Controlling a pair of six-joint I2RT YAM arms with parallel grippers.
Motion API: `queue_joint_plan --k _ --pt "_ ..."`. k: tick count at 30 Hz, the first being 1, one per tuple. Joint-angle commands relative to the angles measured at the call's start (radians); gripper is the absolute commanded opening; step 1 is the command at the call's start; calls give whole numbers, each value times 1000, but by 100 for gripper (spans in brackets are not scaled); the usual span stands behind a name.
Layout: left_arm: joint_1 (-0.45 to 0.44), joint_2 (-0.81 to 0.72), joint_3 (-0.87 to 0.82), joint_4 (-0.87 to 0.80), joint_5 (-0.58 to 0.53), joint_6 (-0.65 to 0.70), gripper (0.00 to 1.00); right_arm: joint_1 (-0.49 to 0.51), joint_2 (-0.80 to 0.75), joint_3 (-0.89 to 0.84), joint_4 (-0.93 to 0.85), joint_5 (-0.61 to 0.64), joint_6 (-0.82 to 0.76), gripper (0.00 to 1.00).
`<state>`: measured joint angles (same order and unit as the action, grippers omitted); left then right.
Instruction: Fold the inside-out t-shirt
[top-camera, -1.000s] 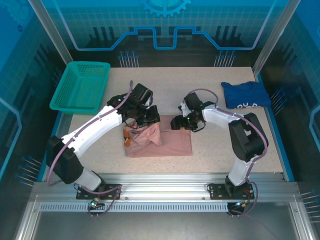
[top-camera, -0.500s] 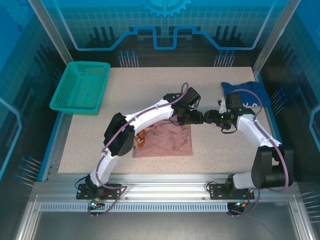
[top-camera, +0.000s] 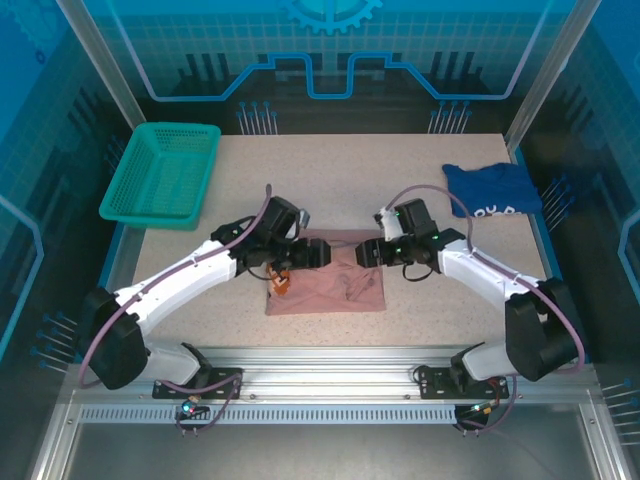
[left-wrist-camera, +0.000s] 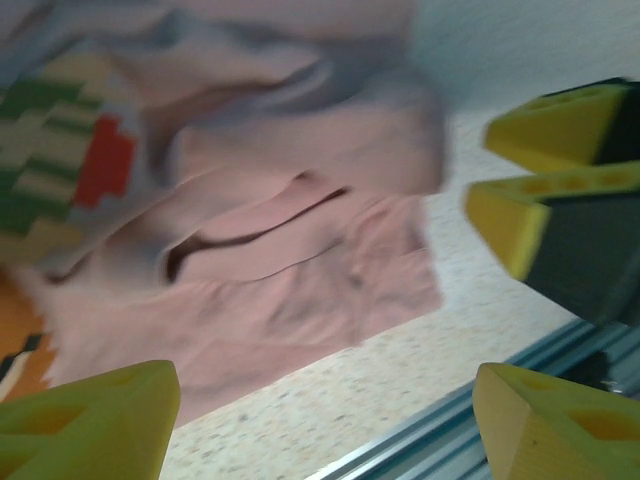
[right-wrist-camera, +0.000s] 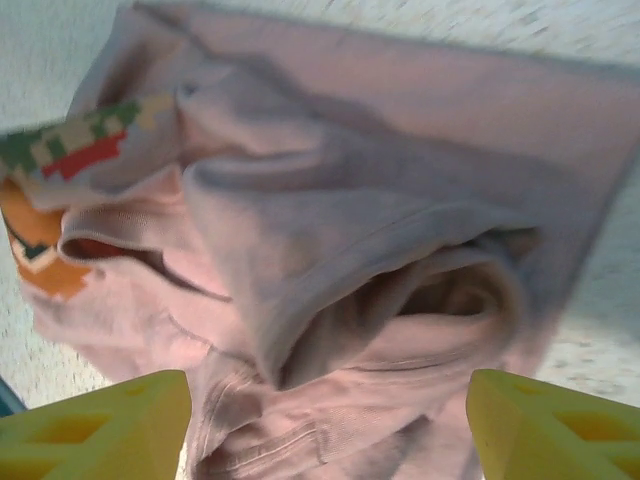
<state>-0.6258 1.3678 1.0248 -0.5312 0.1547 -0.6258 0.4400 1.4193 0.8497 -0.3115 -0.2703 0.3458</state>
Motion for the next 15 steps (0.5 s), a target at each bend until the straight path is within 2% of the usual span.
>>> queue_joint_plan --k 1,3,5,8,11,15 --pt "41 -55 -57 42 -5 -18 78 55 77 12 64 18 -10 72" --pt "47 -73 -67 39 -16 -16 78 60 138 60 73 28 -3 62" --pt "46 -83 -73 31 -15 -12 78 60 186 122 59 32 -4 42" --pt "46 -91 -99 37 -2 -4 78 57 223 219 2 83 -24 27" --pt "44 -118 -148 87 30 3 78 25 295 351 -115 172 -19 16" --pt "27 -165 -206 197 67 35 77 -47 449 514 -213 211 28 17"
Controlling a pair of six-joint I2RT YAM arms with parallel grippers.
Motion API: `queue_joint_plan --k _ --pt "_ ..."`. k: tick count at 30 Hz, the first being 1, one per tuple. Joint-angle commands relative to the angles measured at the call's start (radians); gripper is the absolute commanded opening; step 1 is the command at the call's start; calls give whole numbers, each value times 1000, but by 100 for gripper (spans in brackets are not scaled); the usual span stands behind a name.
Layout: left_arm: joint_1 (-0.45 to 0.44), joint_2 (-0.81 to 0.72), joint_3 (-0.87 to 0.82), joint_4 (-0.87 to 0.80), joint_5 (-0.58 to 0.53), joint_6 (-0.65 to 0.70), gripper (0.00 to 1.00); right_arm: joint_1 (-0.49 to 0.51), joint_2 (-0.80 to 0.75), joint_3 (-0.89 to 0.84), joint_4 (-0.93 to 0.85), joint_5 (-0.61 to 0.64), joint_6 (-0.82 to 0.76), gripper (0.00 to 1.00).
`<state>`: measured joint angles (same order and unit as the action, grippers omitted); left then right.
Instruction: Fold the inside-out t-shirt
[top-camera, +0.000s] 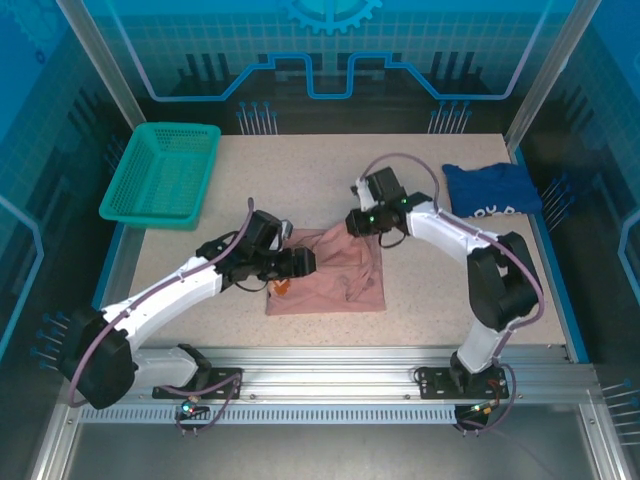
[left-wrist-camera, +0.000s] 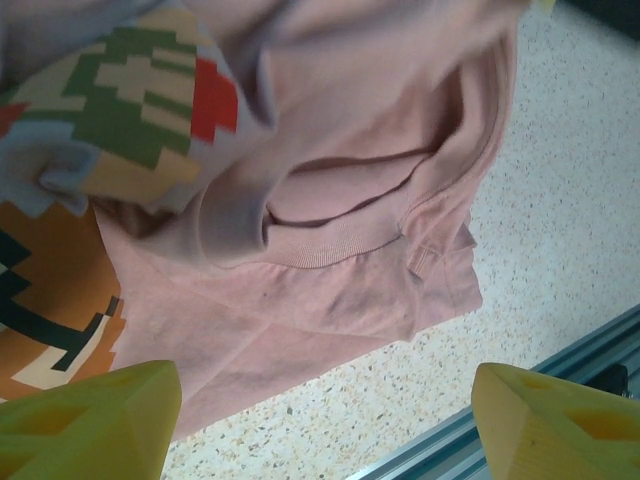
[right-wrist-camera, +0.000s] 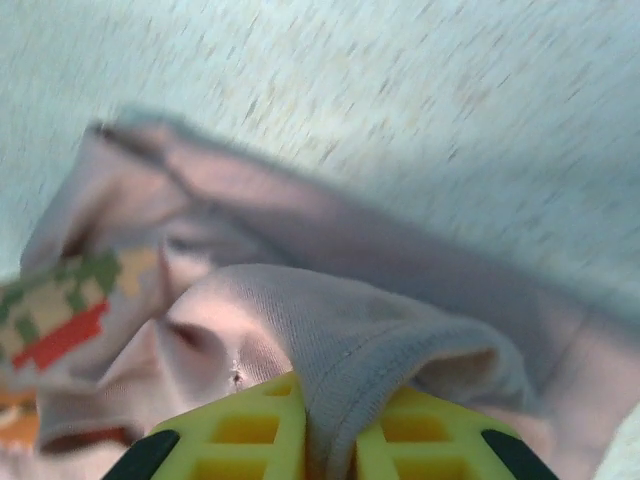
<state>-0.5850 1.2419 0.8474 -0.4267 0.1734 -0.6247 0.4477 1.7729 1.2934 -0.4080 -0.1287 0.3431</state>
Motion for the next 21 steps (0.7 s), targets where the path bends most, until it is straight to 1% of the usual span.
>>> queue_joint_plan --k 1,5,8,10,15,18,21 --pt "-24 -44 -35 115 54 54 77 -68 135 109 -128 59 39 21" --pt "-83 0 -17 137 38 140 78 -95 230 242 -183 9 38 38" --pt "-137 54 18 128 10 206 78 -108 214 278 -232 -9 9 45" --pt "-170 97 43 134 3 240 78 -116 155 238 -242 -11 -9 47" --pt "-250 287 162 73 -89 276 77 -152 -26 51 -229 -11 -17 51" --pt "-274 398 239 41 -118 269 72 -187 -111 -51 -219 -16 -13 52" --pt "-302 479 295 5 -159 281 68 -214 -165 -119 -214 -28 -13 52"
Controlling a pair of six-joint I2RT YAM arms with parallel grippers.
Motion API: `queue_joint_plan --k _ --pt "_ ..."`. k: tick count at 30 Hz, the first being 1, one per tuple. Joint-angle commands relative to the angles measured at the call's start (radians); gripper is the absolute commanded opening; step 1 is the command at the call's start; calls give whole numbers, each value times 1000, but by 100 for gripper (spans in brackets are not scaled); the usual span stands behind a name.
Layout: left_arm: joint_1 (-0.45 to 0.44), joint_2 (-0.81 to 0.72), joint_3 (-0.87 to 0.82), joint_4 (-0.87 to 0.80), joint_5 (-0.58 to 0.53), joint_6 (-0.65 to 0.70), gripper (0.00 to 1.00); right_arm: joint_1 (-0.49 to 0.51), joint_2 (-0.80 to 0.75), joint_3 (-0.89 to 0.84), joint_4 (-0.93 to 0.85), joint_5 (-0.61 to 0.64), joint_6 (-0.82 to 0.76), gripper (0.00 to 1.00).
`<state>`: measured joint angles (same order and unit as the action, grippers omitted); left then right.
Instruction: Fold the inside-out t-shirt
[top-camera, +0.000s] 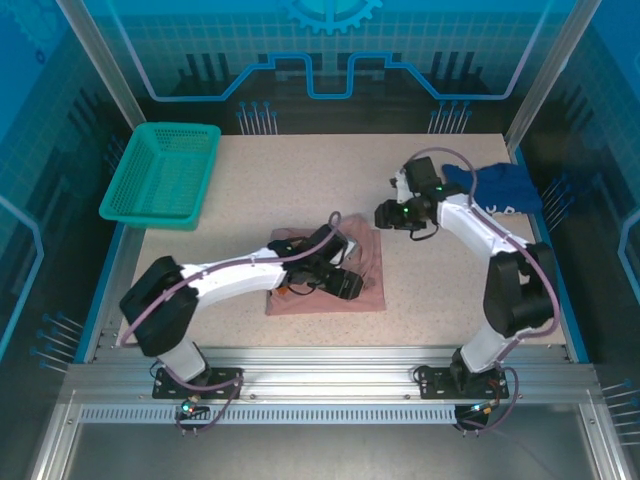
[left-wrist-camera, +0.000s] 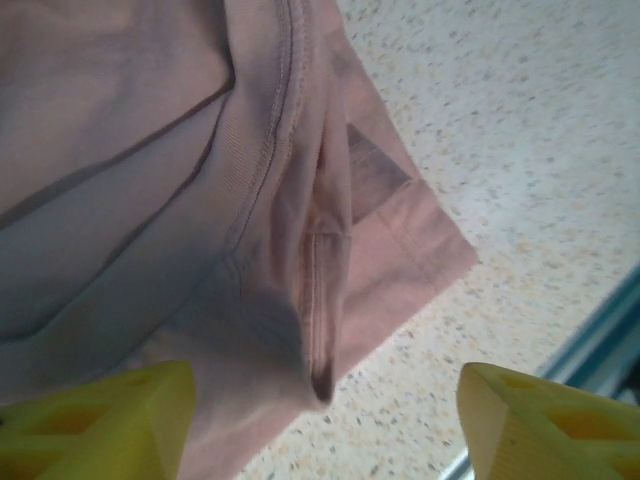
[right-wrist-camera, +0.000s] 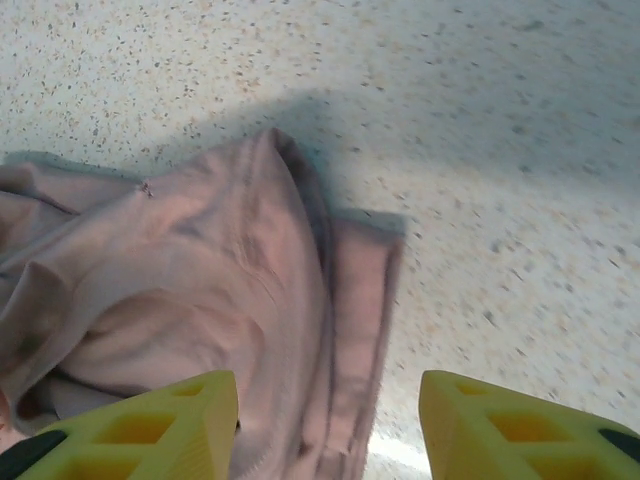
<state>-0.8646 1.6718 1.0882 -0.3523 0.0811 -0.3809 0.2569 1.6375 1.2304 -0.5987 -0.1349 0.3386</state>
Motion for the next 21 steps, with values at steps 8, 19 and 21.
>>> queue_joint_plan --k 8,19,21 --pt "-66 141 132 -112 -165 57 27 -52 -90 -118 -25 -35 -24 52" --pt "-96 114 148 -152 -274 78 28 -57 -103 -124 -29 -49 -33 53" --pt "-96 123 145 -157 -274 81 38 -57 -95 -126 -25 -56 -32 53"
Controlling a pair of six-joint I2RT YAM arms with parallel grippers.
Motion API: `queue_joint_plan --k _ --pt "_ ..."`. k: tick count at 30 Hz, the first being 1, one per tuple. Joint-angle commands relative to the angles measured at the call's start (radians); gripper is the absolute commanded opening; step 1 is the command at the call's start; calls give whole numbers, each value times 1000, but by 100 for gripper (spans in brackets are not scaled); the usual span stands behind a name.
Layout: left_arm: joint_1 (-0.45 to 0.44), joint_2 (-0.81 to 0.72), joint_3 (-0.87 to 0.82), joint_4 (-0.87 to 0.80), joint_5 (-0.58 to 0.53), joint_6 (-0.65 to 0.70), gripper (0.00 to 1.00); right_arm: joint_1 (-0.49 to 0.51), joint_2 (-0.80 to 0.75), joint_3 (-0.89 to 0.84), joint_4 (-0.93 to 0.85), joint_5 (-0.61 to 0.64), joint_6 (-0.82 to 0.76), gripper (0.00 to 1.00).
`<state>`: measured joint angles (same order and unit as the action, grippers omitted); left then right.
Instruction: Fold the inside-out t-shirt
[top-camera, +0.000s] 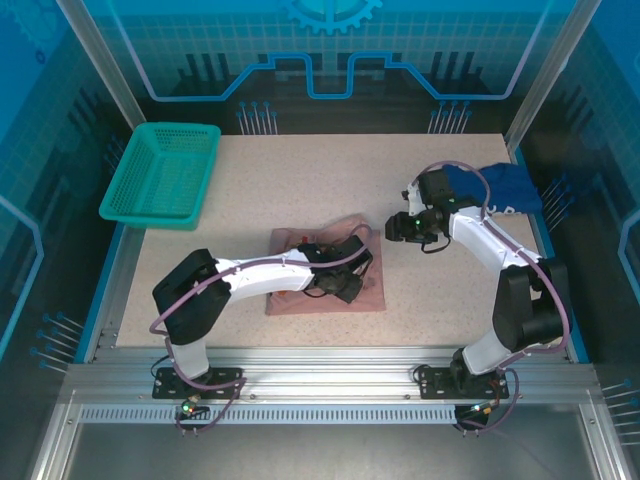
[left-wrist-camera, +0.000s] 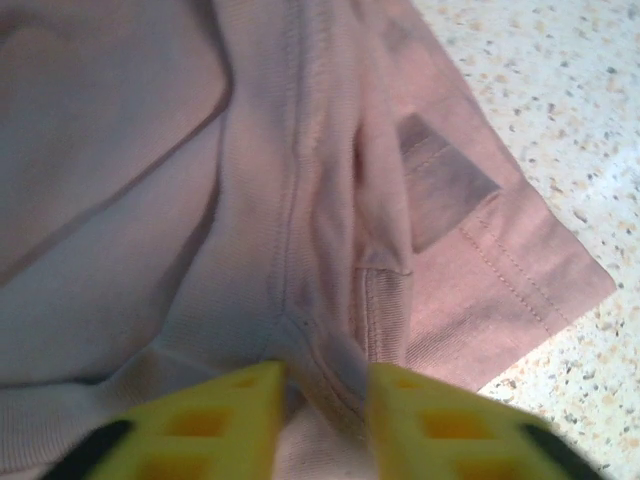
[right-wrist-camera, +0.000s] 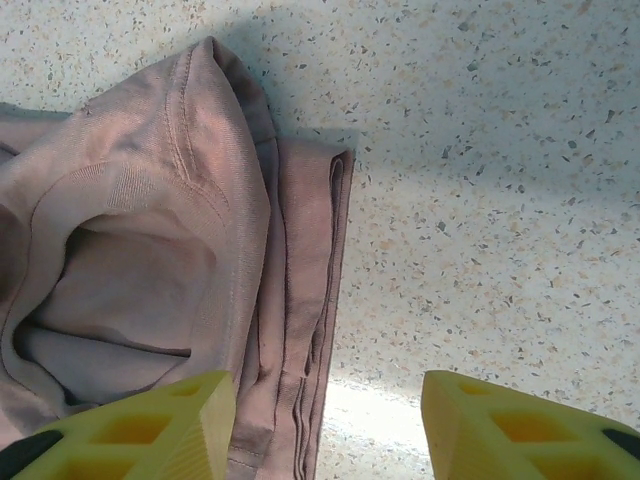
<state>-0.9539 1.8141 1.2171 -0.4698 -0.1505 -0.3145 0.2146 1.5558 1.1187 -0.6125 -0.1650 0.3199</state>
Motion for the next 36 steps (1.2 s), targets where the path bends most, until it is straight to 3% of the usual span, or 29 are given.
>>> queue_joint_plan --k 1,6,11,13,19,24,31,34,36 --pt "-6 -8 20 -42 -36 15 41 -14 -9 -14 -9 -31 -12 53" --pt "-10 36 44 -34 -23 15 41 -15 0 -11 -4 -41 -10 53" --pt "-12 50 73 -20 -18 25 17 -16 -5 -18 -8 -31 -13 54" --pt "-23 30 75 -6 -16 40 12 -17 -8 -25 -7 -28 -13 54" --pt "-78 -18 79 68 26 86 4 -41 -21 -37 -10 -22 -19 54" --pt "-117 52 163 81 38 102 4 -68 -37 -44 -23 -19 -27 54" --pt "-130 157 274 80 29 53 15 -112 -61 -75 -28 -29 -28 55" --pt "-131 176 316 65 15 36 36 -119 -70 -93 -30 -36 -18 56" --pt "-131 157 322 53 4 35 44 -121 -81 -113 -32 -47 -7 56"
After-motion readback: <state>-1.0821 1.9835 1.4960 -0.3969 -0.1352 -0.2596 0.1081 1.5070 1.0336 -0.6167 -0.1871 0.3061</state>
